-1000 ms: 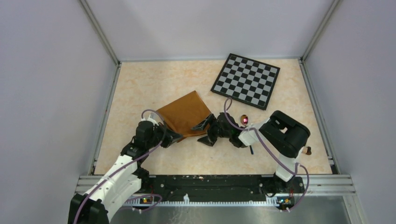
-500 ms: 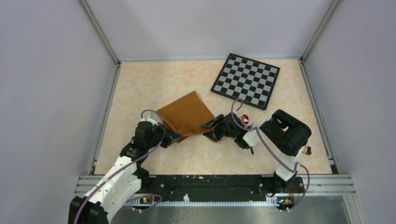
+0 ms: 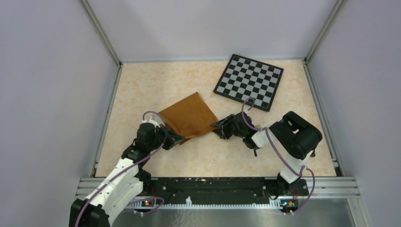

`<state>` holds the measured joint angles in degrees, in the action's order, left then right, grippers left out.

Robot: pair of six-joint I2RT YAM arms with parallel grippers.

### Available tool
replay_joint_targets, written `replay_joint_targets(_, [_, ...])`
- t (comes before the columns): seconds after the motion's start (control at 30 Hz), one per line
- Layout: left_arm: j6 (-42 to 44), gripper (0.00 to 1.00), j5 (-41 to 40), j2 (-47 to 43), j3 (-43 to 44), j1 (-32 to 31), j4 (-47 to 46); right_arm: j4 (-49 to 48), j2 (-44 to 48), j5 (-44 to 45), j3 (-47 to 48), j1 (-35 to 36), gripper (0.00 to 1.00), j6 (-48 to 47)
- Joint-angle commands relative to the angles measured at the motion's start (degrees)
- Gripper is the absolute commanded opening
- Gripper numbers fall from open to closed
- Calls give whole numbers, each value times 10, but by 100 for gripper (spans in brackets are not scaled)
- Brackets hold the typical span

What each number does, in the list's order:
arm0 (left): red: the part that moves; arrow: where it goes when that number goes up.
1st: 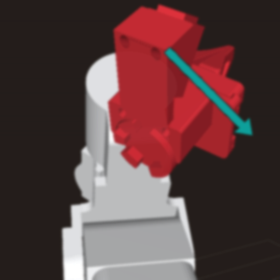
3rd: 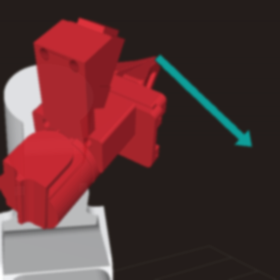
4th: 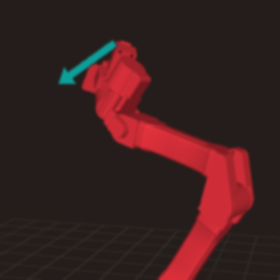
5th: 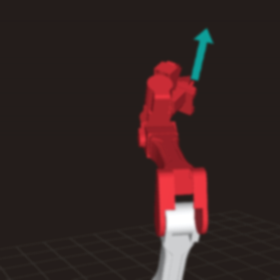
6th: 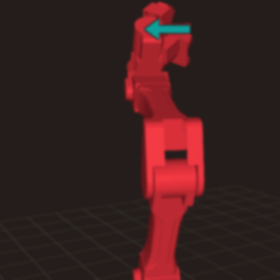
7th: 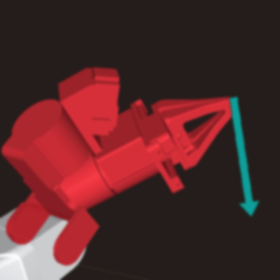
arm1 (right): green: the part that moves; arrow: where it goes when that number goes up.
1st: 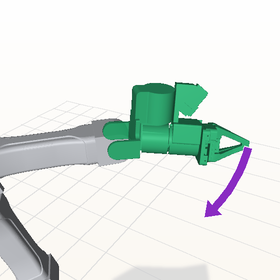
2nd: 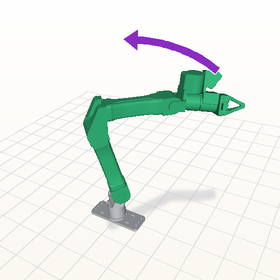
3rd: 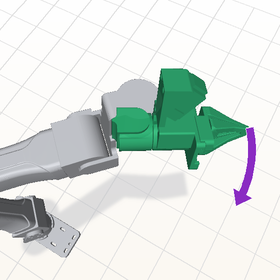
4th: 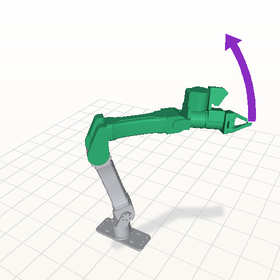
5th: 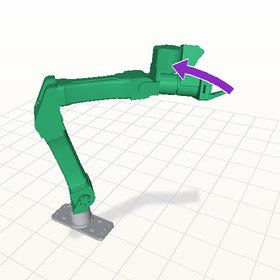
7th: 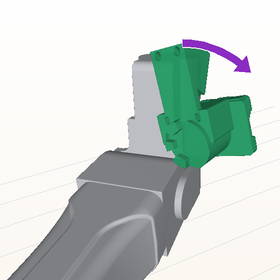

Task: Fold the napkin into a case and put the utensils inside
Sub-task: Smooth out the rectangle-folded napkin at the center of the board.

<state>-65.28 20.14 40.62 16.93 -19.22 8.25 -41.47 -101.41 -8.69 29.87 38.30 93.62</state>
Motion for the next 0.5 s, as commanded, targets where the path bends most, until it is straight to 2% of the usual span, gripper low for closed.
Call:
replay_joint_targets(0.0, [3,0,4,-4,16,1,-4,-1,25,13,-9,-14,40,-20])
replay_joint_targets(0.3, [3,0,4,-6,19,1,-2,37,23,20,-2,-23,39,-32])
replay_joint_targets(0.47, [5,0,5,-4,21,1,-2,63,26,35,1,-24,33,-31])
